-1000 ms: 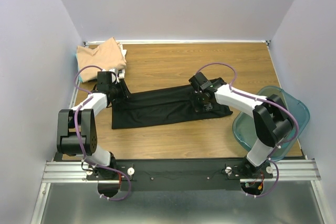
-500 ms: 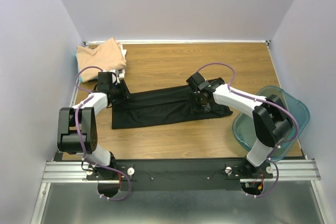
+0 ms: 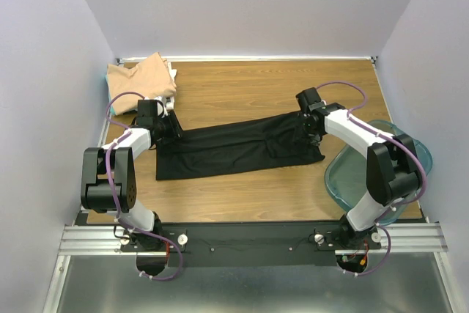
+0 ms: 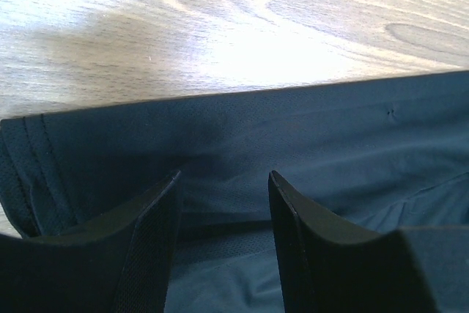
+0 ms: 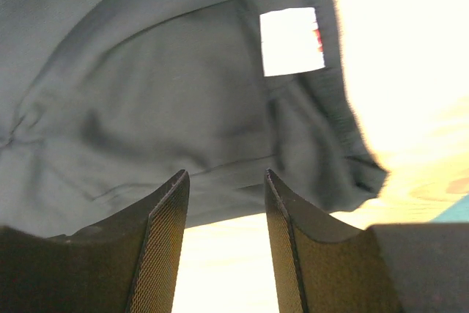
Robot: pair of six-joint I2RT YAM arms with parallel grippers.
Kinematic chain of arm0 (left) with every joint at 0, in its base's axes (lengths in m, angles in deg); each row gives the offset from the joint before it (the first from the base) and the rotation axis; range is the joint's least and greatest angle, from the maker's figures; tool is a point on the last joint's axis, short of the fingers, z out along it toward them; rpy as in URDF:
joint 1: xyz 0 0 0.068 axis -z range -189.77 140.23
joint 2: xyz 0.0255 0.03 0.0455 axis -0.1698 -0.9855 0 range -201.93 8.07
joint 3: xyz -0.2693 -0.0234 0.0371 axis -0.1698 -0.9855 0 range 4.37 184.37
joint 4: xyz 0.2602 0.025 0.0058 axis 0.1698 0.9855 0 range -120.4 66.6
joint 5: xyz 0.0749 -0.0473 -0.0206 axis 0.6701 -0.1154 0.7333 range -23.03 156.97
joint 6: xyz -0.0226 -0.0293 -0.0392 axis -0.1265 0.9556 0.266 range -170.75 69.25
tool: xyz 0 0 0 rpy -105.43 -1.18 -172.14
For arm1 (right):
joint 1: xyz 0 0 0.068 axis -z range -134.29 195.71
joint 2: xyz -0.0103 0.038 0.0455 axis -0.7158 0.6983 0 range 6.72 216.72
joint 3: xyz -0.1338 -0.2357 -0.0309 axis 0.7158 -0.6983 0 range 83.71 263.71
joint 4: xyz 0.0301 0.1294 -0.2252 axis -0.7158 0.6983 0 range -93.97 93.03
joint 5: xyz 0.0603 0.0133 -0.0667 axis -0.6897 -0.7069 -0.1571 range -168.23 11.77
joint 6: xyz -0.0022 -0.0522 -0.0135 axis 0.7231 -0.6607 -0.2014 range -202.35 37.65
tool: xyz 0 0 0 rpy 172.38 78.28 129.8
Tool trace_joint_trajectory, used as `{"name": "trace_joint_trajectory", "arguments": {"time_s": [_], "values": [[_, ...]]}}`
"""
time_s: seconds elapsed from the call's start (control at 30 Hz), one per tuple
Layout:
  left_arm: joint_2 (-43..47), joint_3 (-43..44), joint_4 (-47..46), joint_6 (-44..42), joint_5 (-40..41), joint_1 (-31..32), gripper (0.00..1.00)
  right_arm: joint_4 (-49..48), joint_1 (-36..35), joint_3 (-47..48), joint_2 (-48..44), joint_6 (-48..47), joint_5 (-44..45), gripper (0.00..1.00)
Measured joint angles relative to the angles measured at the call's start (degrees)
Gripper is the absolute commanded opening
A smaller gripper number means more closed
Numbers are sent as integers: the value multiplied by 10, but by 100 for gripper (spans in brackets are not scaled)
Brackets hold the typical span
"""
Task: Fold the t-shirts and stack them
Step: Fold the tshirt
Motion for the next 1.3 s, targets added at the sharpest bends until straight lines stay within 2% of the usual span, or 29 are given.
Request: {"name": "trace_joint_trajectory", "arguments": {"time_s": [0.13, 0.53, 1.3], "values": [[0, -4, -4, 0, 0, 0, 58, -10, 28, -16, -5, -12, -7, 51], [0, -9, -7, -1, 0, 0, 57, -45, 46, -90, -7, -16, -24, 46], [0, -10, -7, -6, 0, 0, 57, -92, 58, -65, 0, -43, -33, 38]]}}
